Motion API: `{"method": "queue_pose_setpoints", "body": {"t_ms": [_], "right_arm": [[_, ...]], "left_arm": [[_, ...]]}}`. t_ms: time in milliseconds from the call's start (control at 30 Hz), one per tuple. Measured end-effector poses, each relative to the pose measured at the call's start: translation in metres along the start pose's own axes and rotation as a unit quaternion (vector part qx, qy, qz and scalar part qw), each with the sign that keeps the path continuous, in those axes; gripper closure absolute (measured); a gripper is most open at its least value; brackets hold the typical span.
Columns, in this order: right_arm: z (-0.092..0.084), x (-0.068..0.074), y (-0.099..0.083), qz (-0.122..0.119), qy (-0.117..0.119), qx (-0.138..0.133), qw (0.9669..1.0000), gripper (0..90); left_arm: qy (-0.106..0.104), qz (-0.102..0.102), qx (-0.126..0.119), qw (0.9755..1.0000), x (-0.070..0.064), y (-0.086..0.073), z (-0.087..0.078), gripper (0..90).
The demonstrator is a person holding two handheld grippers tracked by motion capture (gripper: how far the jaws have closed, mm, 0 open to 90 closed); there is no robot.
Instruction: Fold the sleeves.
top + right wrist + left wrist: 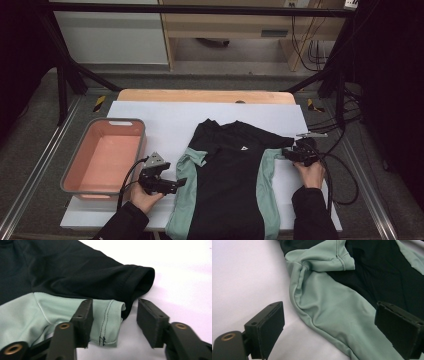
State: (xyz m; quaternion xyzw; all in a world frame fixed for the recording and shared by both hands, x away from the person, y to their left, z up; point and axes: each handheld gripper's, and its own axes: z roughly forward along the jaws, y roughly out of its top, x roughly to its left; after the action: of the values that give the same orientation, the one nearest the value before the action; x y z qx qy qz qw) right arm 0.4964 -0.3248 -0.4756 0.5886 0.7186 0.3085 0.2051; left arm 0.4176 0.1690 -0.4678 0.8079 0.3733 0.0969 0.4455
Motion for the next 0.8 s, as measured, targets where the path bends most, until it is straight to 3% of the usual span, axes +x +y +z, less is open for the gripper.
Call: {"method": "queue_pose_setpoints", "body": {"t_ms": [100, 267, 567, 800], "right_arm": [[-0.002, 0.005, -0.001, 0.001, -0.016, 0.002, 0.9999, 61.7], [-0.002, 0.006, -0.001, -0.002, -0.018, 0.003, 0.9998, 63.0], [-0.007, 0.002, -0.001, 0.02, 0.003, 0.007, 0.9998, 82.9], [-0.024, 0.01, 0.006, 0.001, 0.002, -0.036, 0.9994, 84.1]], "left_arm": [[0.0, 0.0, 0.0, 1.0, 0.0, 0.0, 0.0, 8.9], [-0.001, -0.001, 0.001, 1.0, 0.0, 0.0, 0.0, 9.0], [-0.002, -0.004, 0.0, 1.0, 0.001, 0.0, -0.001, 9.2], [-0.004, -0.005, -0.002, 1.0, 0.001, 0.0, -0.001, 9.2]]}}
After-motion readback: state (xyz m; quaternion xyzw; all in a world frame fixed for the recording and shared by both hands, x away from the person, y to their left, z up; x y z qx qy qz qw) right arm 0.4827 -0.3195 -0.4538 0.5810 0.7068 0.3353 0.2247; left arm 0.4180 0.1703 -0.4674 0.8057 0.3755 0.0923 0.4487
